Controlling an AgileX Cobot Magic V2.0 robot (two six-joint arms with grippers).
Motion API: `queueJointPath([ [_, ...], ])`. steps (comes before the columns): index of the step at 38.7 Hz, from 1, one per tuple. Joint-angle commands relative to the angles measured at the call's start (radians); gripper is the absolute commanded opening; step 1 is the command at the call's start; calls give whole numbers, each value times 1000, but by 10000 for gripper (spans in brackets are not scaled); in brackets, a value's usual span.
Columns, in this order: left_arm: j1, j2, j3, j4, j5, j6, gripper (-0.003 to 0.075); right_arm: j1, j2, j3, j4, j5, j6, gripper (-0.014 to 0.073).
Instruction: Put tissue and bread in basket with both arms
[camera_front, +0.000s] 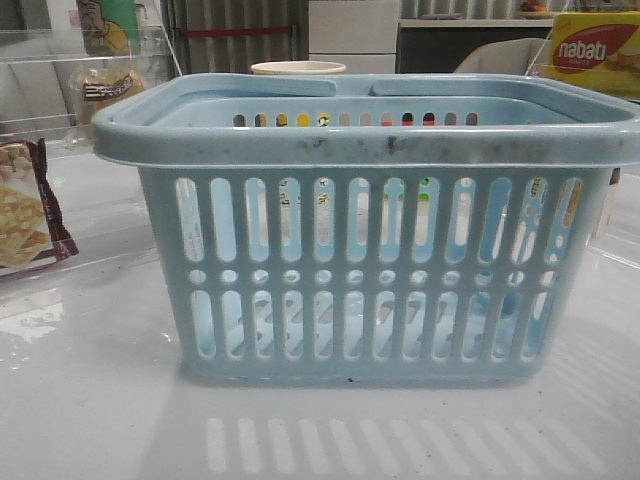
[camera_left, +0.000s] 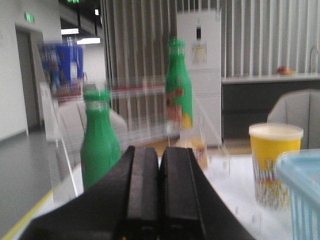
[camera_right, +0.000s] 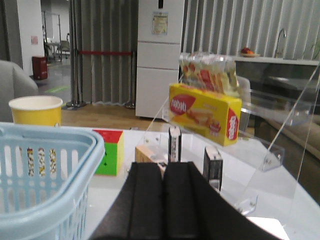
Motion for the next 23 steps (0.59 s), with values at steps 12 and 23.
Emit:
queueJointPath([
  [12, 3, 264, -506, -81, 316, -6, 92, -7, 277, -454, 1, 364, -8, 57],
  [23, 3, 446, -519, -75, 589, -6, 92, -7, 470, -470, 1, 565, -8, 57],
])
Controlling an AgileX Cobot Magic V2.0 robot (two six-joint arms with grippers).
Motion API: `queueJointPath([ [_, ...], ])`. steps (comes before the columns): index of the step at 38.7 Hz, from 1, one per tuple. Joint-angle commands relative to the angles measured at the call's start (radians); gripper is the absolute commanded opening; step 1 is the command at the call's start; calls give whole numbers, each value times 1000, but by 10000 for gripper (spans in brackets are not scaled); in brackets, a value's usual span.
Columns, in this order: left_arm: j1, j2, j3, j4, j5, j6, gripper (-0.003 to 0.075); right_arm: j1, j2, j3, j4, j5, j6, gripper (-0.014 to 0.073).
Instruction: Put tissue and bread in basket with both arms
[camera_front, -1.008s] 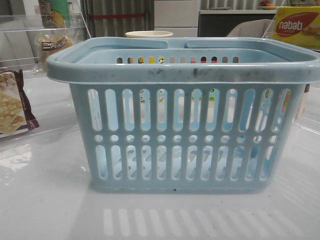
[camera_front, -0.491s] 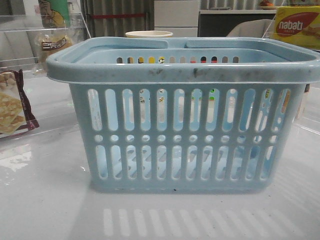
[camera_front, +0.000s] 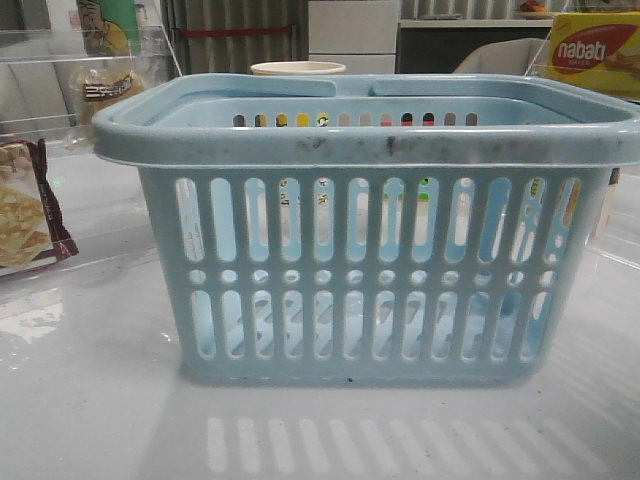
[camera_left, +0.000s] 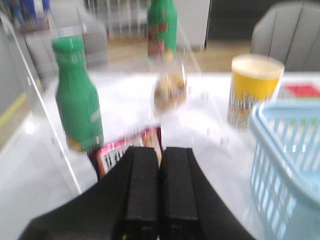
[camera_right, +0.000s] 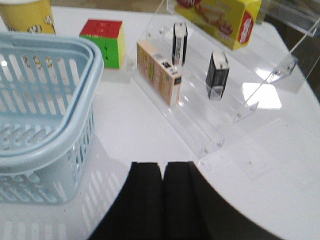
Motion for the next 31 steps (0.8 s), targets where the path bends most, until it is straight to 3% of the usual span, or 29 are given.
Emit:
queueJointPath([
  [1, 3, 65, -31, -7, 10, -6, 92, -7, 60, -34, -1, -27, -8, 57],
  [12, 3, 225, -31, -10, 46, -6, 92, -7, 174, 15, -1, 6, -8, 75],
  [16, 3, 276, -31, -14, 44, 41, 188, -7, 195, 16, -2, 6, -8, 306],
  [18, 0, 293, -31, -17, 40, 41, 306, -7, 207, 16, -2, 5, -8, 449],
  [20, -22, 303, -31, -28, 33, 41, 416, -7, 225, 16, -2, 3, -8, 516],
  [23, -86, 311, -31, -35, 23, 41, 503, -7, 263, 16, -9, -22, -6, 518],
  [31, -257, 315, -31, -28, 21, 41, 454, -104, 486, -108, -51, -96, 49, 518],
])
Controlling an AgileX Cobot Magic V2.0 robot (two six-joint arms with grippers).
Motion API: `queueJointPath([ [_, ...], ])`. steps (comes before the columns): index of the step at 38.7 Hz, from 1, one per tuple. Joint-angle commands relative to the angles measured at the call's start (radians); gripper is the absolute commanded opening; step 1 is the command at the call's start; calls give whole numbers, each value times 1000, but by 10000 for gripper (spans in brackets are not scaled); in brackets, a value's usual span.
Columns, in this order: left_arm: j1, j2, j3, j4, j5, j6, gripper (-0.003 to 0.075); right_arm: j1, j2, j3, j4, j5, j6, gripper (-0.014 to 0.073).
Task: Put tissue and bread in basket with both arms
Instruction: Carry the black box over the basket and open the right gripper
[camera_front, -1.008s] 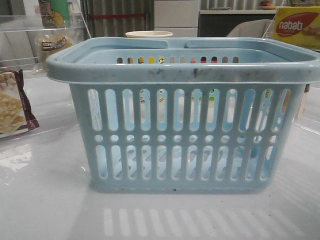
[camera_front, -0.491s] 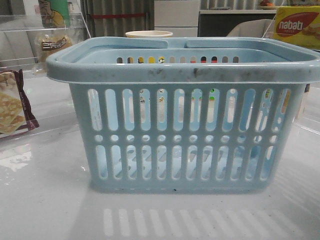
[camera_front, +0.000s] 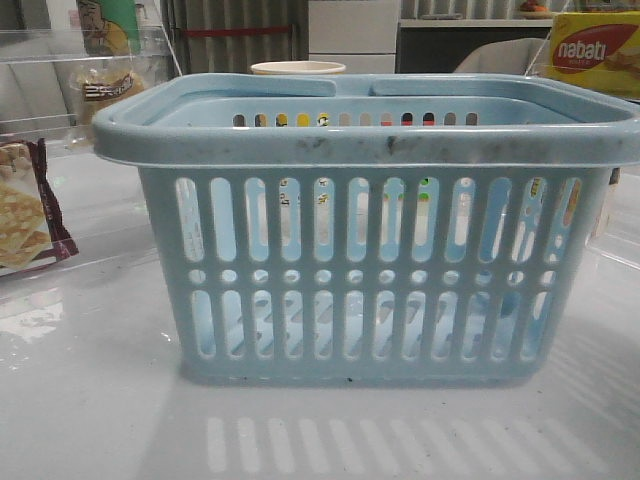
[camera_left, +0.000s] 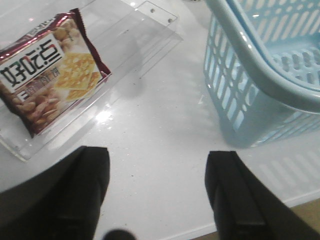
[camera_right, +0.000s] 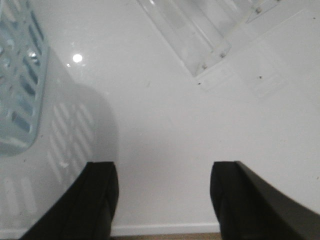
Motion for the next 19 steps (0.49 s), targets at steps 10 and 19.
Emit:
queueJointPath([
  [10, -45, 9, -31, -13, -78, 2, 378, -134, 492, -426, -6, -134, 8, 518],
  [19, -45, 9, -31, -13, -78, 2, 349, -134, 766, -633, 11, -141, 7, 518],
])
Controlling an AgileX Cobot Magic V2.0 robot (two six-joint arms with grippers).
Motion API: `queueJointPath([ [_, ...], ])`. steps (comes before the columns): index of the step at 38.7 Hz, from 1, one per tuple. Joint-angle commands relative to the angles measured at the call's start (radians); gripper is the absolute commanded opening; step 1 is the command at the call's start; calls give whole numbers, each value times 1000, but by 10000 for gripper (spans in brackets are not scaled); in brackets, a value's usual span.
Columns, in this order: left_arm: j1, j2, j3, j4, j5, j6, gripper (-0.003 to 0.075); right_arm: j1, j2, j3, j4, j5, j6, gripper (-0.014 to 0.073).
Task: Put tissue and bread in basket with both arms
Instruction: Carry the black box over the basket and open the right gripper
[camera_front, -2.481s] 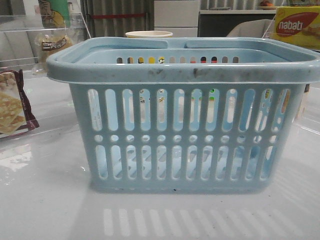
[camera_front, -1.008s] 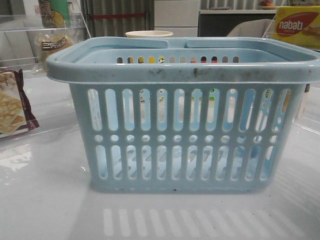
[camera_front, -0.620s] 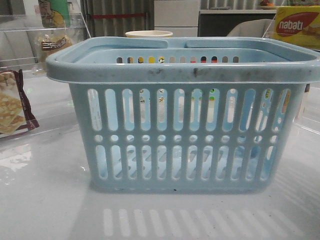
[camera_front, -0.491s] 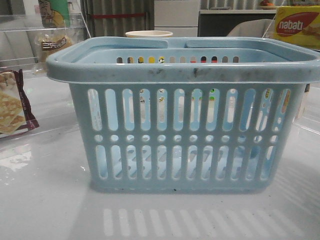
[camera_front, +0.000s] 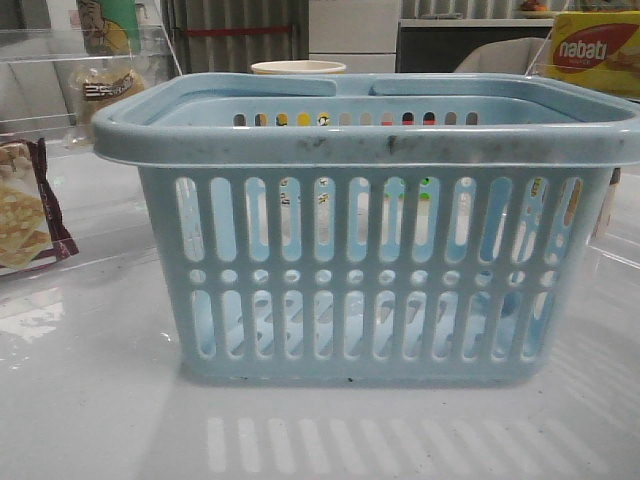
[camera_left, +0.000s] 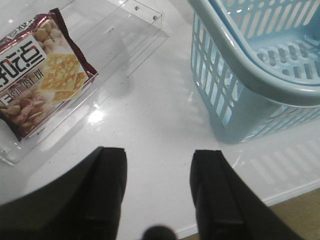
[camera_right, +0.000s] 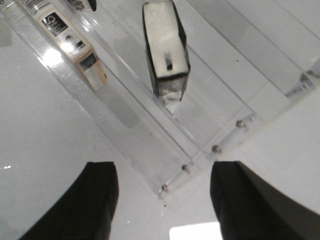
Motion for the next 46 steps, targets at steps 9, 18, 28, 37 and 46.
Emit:
queueJointPath([
  [9, -8, 1, -31, -10, -77, 2, 345, -5, 185, -211, 4, -98, -4, 518],
  [18, -8, 1, -31, -10, -77, 2, 345, -5, 217, -238, 3, -140, -4, 231],
  [28, -8, 1, -31, -10, -77, 2, 345, 28, 107, -238, 4, -106, -4, 122],
  [37, -8, 1, -31, -10, -77, 2, 345, 187, -87, -238, 4, -48, -11, 122],
  [46, -8, 1, -31, -10, -77, 2, 345, 495, -205, -189, 7, -29, -11, 122],
])
